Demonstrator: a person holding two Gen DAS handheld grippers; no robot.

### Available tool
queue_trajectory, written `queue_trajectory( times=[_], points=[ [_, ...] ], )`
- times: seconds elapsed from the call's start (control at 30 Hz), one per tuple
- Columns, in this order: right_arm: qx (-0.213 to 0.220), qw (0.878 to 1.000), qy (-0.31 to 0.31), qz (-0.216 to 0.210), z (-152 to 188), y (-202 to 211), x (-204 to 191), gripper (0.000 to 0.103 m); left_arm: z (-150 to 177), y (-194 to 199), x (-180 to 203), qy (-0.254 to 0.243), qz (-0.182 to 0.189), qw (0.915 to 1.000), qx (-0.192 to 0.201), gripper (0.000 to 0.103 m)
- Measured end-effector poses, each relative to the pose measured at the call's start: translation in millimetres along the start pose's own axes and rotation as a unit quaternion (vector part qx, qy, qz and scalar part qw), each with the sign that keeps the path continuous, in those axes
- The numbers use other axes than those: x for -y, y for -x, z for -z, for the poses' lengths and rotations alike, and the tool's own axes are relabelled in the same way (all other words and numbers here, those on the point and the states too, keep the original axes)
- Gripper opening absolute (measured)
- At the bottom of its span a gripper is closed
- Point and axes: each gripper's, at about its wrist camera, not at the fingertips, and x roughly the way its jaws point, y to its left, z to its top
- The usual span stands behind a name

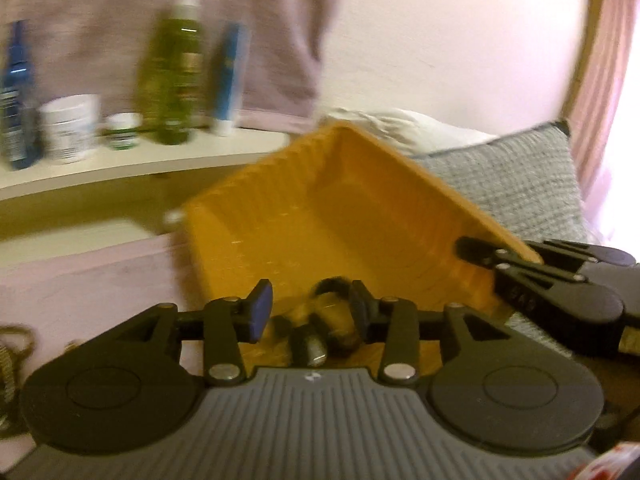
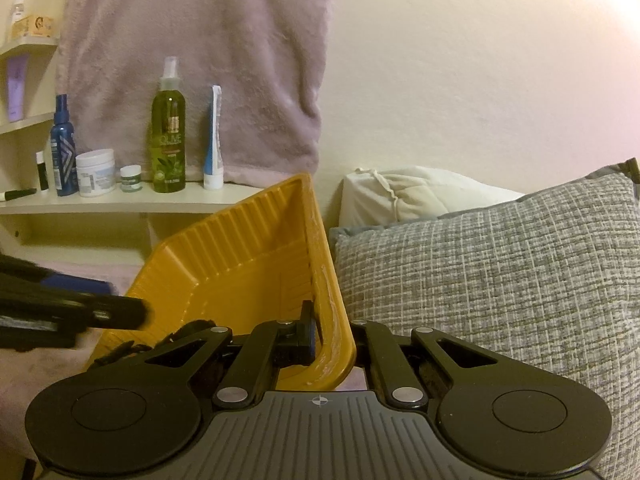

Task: Organize jewelry
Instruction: 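Carry the black piece into the orange tray and open the left tool, then close the left tool on the beaded necklaces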

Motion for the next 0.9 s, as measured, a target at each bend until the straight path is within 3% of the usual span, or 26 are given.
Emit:
queue_trajectory(
  times=[0.17,0.3,0.4,0.53,0.9],
  points=[
    [0.000,1.000,-0.002,0.001,0.8,0.3,-0.4,0.005,20.5,32.2,-29.7,0.017,-0.079,0.9967,0.005,0.038],
    [0.000,1.000,-0.004,0.002,1.3,0.7,-0.3,0.005,40.2,52.0,-55.4,0.022,-0.153,0.9879,0.000,0.038],
    [0.001,1.000,-0.002,0.002,1.4,1.3,-1.1,0.005,53.0,62.2,-74.9,0.029,-0.189,0.9816,-0.008,0.038],
    [0.002,1.000,0.001,0.004,0.8,1.1,-2.1,0.005,65.6,72.7,-92.3,0.037,-0.209,0.9771,-0.008,0.038],
    [-0.002,1.000,0.010,0.004,-1.4,-0.8,-2.9,0.005,82.4,69.1,-112.9,-0.037,-0.261,0.9643,-0.028,0.038]
  ],
)
